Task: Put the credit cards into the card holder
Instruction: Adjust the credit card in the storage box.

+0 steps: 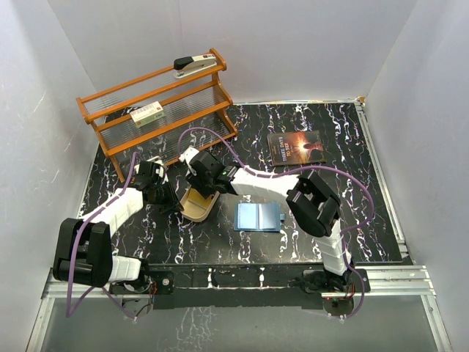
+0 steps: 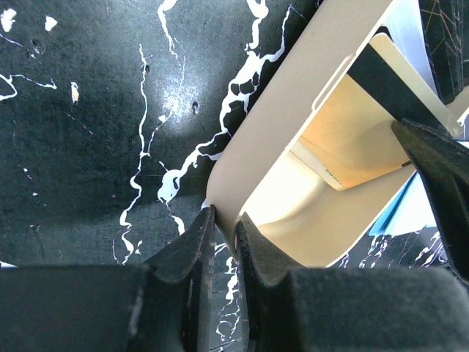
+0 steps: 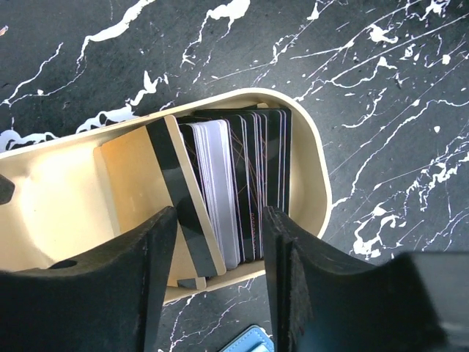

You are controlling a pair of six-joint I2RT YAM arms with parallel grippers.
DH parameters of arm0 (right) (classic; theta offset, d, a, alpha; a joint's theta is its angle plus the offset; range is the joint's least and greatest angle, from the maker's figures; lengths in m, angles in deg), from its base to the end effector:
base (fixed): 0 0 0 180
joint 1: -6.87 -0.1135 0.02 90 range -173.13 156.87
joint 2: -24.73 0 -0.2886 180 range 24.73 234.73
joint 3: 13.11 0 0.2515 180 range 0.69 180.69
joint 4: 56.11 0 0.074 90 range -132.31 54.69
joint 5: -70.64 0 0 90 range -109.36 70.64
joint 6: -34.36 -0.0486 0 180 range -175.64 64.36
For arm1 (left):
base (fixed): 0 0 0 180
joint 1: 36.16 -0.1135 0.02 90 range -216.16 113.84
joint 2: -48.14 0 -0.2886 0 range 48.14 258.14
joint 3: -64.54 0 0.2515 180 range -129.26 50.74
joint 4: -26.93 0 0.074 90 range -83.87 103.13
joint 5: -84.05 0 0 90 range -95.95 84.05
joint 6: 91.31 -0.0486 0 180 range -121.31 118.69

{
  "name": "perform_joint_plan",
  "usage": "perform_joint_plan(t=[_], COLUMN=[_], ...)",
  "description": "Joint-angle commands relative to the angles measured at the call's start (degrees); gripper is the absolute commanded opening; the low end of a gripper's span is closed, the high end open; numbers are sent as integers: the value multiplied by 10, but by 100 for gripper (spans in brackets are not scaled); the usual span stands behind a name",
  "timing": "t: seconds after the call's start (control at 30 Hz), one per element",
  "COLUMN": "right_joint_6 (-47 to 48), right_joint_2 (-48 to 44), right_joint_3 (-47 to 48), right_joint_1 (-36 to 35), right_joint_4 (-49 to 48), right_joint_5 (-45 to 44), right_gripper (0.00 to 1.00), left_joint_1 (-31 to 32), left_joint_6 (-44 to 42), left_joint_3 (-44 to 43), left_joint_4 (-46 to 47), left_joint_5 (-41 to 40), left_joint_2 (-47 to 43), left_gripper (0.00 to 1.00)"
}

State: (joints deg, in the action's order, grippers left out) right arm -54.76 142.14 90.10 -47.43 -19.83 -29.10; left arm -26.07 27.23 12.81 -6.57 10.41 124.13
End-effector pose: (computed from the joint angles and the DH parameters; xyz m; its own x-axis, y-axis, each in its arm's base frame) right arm 0.2834 0.3803 0.2140 -0.4388 -0.6365 -0.6343 -0.7444 0.6529 -0.1403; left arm 0.2376 -0.0562 0.1881 -0.8825 -0.3086 -0.3548 -0.1202 0.8775 -0.4642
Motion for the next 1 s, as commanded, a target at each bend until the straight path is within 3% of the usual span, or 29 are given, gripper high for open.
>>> perform_joint_plan(t=[0.0, 0.1, 0.53, 0.9, 0.97], right_joint_6=[6, 7, -10, -16, -19], right_joint_2=[-5, -6, 2, -19, -27], right_joint_3=[5, 5, -7, -26, -26], right_joint_1=[2, 2, 2, 3, 3], right_joint_4=[-13, -13, -6, -16, -16], right_joint_5=[-19, -16, 39, 56, 56], right_gripper=[42, 34, 38, 2, 0], left_joint_1=[1, 1, 1, 1, 1], left_joint_6=[-3, -4, -2, 2, 3], left_joint_3=[-9, -11, -11, -13, -15], left_joint_4=[-8, -9, -9, -16, -17], left_joint_5=[33, 33, 31, 22, 20], left_joint_2=[1, 2, 3, -1, -1], left_gripper=[0, 0, 0, 0, 0])
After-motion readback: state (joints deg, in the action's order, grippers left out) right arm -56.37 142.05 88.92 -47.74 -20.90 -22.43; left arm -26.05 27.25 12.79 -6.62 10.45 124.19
